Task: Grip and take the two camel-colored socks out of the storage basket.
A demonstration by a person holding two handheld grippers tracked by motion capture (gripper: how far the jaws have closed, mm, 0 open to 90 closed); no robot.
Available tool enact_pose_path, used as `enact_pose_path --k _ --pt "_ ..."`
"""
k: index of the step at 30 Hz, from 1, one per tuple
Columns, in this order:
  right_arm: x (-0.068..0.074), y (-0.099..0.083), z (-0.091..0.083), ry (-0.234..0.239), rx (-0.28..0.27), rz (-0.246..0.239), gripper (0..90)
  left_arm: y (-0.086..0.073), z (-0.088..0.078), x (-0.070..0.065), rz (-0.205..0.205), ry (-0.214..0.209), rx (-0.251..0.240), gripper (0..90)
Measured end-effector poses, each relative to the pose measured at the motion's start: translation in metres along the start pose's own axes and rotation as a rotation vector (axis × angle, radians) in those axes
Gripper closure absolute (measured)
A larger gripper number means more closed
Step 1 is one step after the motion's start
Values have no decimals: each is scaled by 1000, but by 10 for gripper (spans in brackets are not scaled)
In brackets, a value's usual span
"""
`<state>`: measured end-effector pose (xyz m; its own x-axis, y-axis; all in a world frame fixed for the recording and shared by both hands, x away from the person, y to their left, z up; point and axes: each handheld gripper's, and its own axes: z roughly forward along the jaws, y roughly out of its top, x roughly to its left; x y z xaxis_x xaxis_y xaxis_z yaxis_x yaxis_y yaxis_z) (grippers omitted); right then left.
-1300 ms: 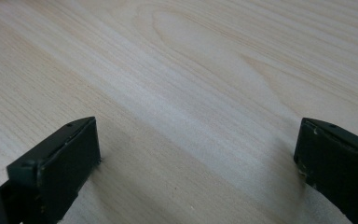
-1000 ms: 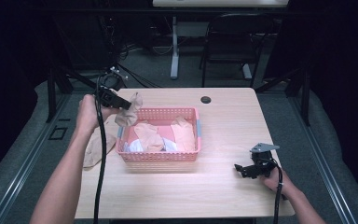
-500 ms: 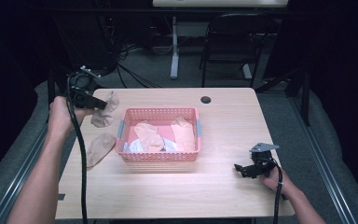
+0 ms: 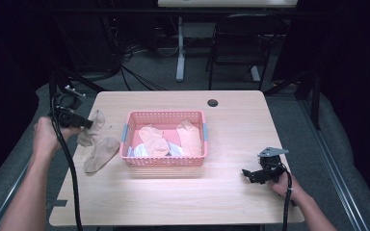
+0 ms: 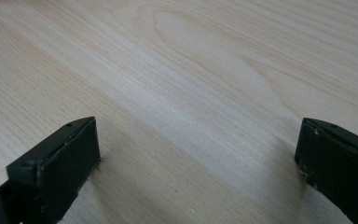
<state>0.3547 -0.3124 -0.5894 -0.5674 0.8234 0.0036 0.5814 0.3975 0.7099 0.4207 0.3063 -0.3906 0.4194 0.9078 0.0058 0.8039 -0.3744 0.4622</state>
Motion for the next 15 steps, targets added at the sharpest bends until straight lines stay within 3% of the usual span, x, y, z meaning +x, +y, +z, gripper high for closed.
enact_pose_path --k 15 --pt "0 0 0 0 2 2 0 -49 85 13 -98 -46 105 835"
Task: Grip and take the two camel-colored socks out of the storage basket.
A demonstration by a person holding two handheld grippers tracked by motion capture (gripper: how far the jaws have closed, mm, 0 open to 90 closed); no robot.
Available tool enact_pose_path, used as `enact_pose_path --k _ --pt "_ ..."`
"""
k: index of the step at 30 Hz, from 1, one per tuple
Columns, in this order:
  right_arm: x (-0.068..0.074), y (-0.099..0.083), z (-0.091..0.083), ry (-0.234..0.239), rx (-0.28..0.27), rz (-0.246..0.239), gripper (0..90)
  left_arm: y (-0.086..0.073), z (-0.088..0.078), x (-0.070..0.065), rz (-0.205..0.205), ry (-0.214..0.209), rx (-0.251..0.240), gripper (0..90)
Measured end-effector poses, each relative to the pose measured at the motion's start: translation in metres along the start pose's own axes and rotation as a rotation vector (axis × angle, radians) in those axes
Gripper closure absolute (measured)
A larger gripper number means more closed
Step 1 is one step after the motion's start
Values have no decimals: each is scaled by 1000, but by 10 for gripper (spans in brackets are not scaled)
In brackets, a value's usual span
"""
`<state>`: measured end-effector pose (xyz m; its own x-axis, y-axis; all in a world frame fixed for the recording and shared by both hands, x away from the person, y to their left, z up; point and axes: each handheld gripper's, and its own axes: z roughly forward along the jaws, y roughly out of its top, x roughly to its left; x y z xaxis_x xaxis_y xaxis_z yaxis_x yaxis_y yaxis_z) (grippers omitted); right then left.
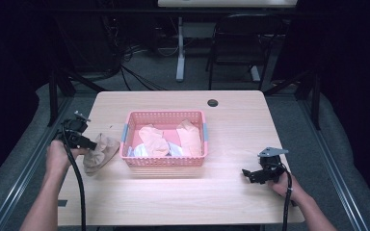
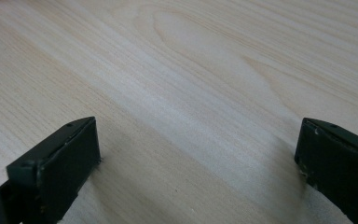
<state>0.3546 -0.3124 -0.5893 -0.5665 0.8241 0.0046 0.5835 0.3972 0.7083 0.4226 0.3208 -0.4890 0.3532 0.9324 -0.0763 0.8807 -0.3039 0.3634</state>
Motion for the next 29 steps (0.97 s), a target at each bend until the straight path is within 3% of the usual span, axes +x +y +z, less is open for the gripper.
enact_pose_path --k 5,8,13,17,21,26,28,29 --pt "0 0 0 0 -3 0 0 -9 18 3 -21 -13 12 794" --pt "0 0 0 -1 -2 0 0 -18 20 2 -37 -17 -13 702" --pt "0 0 0 -1 -1 0 0 -31 11 0 -62 0 -59 329" --pt "0 0 0 -1 -2 0 0 -48 0 -4 -77 -8 -103 154" --pt "0 0 0 0 -2 -1 0 -62 -3 -10 -82 -3 -110 42" --pt "0 0 0 0 0 -1 0 -95 0 -26 -93 17 -185 0" --pt "0 0 0 1 -1 -1 0 -99 3 -30 -64 29 -156 0" --pt "0 0 0 -1 -2 -1 0 -101 5 -30 -68 29 -158 0"
